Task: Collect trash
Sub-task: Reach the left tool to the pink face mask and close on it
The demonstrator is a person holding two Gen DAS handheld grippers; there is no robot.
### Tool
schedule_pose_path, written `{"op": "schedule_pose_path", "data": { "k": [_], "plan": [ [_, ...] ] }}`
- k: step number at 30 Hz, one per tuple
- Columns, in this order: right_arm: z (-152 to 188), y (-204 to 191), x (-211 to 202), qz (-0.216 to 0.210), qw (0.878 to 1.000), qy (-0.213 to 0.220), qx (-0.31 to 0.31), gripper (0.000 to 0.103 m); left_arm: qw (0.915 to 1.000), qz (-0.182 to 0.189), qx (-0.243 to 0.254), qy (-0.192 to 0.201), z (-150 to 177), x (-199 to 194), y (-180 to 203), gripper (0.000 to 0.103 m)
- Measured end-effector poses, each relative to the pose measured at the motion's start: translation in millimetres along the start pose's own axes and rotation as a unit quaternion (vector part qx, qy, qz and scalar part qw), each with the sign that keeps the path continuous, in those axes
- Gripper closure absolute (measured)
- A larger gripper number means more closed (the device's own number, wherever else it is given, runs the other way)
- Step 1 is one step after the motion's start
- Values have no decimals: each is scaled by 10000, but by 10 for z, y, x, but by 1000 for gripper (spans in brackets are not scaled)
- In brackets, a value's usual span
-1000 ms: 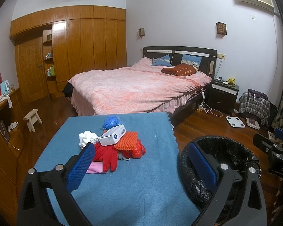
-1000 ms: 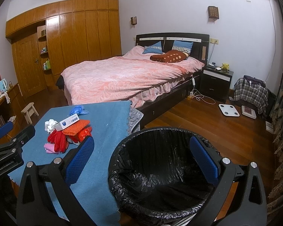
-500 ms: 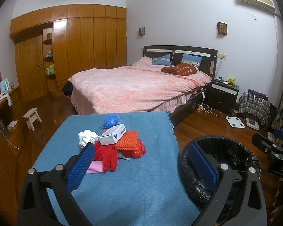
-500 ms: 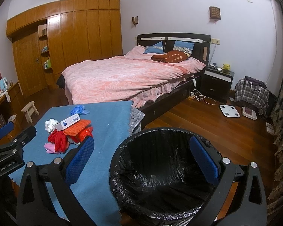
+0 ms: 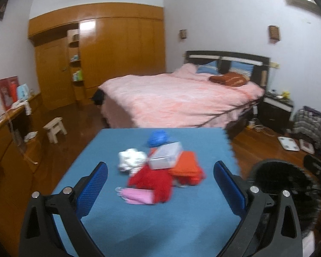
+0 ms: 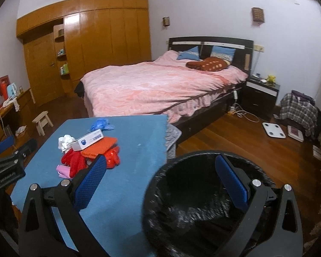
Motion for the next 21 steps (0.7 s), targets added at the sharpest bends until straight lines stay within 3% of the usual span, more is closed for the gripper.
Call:
{"op": "schedule_pose_path", "data": {
  "k": [5,11,21],
  "plan": [
    [-63,-300,438,-338,9993,-130,-131,5,9996,-250,-112,-75,67,267,-414,6],
    [-13,-546,965,-422,9983,-373,-177,5,9982,-523,-123,-279,185,693,-753,6],
    [220,-844,1490,-295,9967,-539,-525,5,9937,-459,-273,-982,602,1303,-856,10]
  ]
}}
Point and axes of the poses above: each gripper's, at about its wrist camera, not at the fingertips, and x roughly the way its jaws point, y to its right, z to its underside, the point moved 5 cm from there along x, roughly the way its jaws point, and after that the axes turned 9 degrees about -x, right-handed, at the moved point
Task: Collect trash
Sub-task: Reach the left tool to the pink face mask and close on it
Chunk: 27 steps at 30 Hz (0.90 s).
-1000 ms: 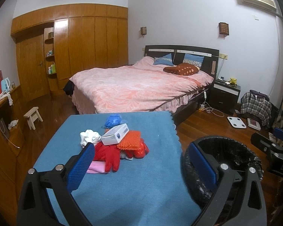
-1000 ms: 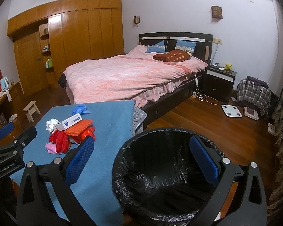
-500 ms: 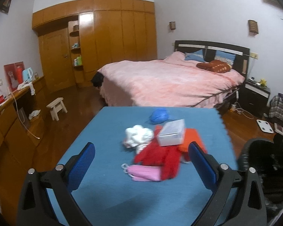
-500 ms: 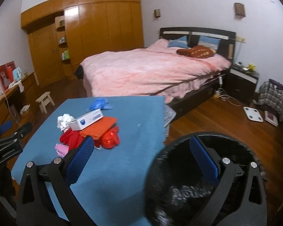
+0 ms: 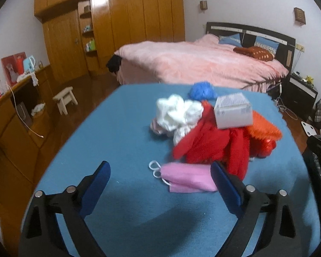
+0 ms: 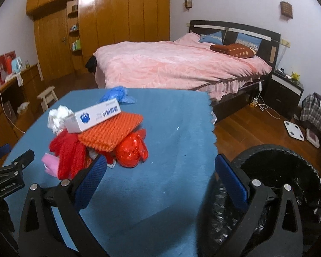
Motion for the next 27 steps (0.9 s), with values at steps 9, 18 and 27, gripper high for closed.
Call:
{"op": "schedule_pose_path", "data": {
  "k": [9,18,27],
  "plan": [
    [55,-102,276,-39,10000,-87,-21,5,9990,101,130,-427,155,348,146,19],
    [147,-160,385,-46,9998,-205,-57,5,9952,496,313,-788,266,492,281,56],
    [183,-215,419,-55,9995,-259,-144,5,9933,904,133,-701,207,383,239,95]
  ]
}}
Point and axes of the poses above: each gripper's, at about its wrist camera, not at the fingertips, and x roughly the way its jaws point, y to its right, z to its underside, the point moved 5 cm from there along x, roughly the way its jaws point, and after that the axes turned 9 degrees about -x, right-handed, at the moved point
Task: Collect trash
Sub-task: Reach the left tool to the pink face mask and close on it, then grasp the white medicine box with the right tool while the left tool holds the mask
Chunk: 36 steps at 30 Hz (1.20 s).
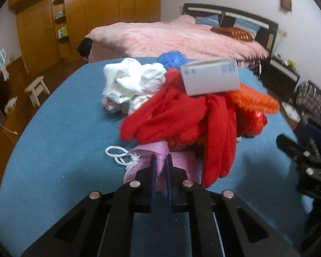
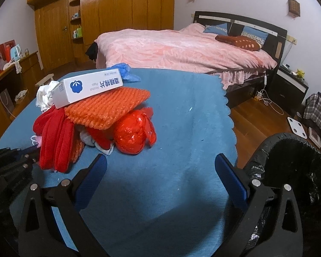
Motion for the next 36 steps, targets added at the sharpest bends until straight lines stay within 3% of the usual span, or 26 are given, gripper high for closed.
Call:
{"op": "schedule_pose_path", "data": {
  "k": [8,17,25,36],
  "plan": [
    [-102,-40,-108,-70,9998,184,80,5,9993,-160,-171,299,0,-368,-220,95],
    [-615,-321,-240,-251,9981,563,-85,5,9962,-252,-297,776,-482,-554,-355,95],
    [-883,-742,-68,-395,9975,560,-173,5,9948,-374,-478,819,-698,-505,-616,95],
    [-981,-1002,383,-157,9993,189,-276,5,9942,-442,-611,770,-642,-496,-826,95]
  ]
}}
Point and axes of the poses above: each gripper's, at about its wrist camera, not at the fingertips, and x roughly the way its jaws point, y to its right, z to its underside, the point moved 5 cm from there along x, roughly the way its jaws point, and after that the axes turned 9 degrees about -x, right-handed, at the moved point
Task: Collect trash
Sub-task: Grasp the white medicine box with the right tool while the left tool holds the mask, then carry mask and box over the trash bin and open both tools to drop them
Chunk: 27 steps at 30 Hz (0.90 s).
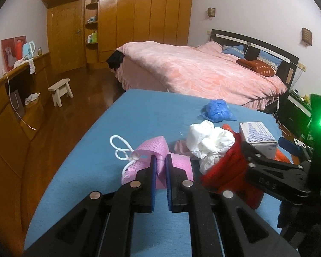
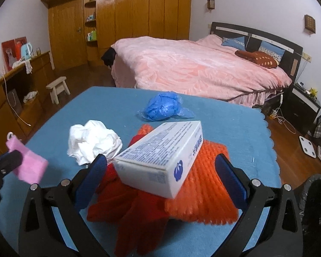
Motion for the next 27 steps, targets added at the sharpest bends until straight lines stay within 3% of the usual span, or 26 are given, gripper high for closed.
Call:
{"op": "schedule_pose_path", "data": {
  "k": [10,19,27],
  "plan": [
    [119,375,-90,-13,9994,-53,354,6,9999,108,51,-87,44,55,110,95],
    [51,238,141,-469,9975,-390,360,40,9999,105,71,-65,7,0,149,95],
    [70,386,-61,-680,9960,-236,521,43,9996,223,186,-12,5,-108,299,95]
  ]
}}
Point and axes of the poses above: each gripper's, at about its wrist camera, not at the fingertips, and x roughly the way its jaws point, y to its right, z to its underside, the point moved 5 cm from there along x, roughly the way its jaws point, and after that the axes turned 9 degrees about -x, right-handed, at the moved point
